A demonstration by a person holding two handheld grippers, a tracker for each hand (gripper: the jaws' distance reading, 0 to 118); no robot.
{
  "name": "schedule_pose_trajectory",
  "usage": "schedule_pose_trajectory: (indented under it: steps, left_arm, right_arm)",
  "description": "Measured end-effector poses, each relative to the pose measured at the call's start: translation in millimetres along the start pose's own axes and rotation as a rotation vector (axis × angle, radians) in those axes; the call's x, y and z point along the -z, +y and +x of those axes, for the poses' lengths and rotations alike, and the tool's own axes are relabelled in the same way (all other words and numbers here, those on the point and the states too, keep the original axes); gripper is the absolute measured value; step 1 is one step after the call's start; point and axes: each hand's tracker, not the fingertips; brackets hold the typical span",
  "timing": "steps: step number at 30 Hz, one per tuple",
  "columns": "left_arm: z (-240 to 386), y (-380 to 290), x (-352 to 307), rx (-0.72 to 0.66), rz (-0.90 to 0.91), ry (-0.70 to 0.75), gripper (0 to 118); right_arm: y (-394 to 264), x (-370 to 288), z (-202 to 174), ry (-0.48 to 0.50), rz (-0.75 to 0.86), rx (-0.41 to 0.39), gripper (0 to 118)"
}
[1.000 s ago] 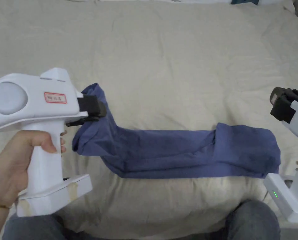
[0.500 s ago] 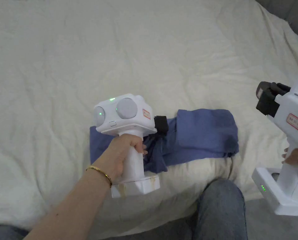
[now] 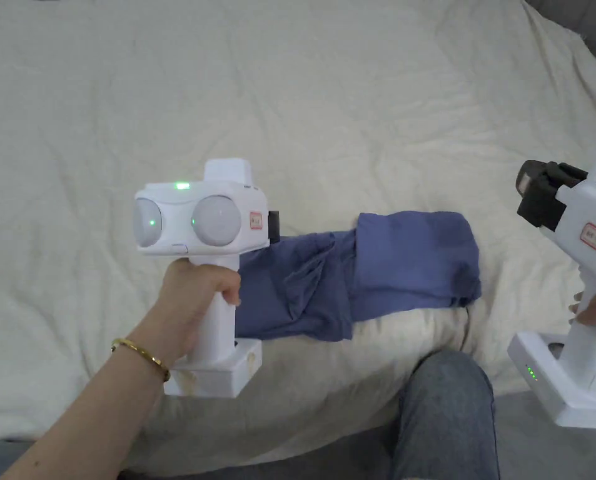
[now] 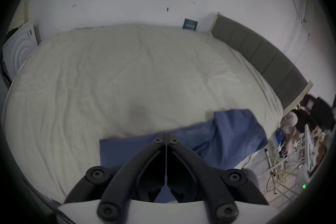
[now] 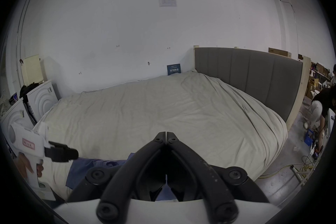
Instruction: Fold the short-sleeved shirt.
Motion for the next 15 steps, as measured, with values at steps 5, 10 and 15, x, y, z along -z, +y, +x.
schedule_pose_trajectory:
  steps: [5,10,15]
  left_arm:
    - [1.4,-41.8,41.9,-0.089,-0.174,-0.032,1]
    - [32.3,-59.2,46.9,-0.061,-0.157,-0.091,1]
    - [84.9,-73.2,41.9,0.2,-0.14,-0.113,1]
  right_arm:
    - [-2.0,-0.4,-7.5,0.017,-0.001,-0.01,2]
    - [-6.4,-1.9,-7.3,0.005,-0.007,-0.047,2]
    - [-12.0,-1.1,-6.3,-0.011,-0.022,-0.065,2]
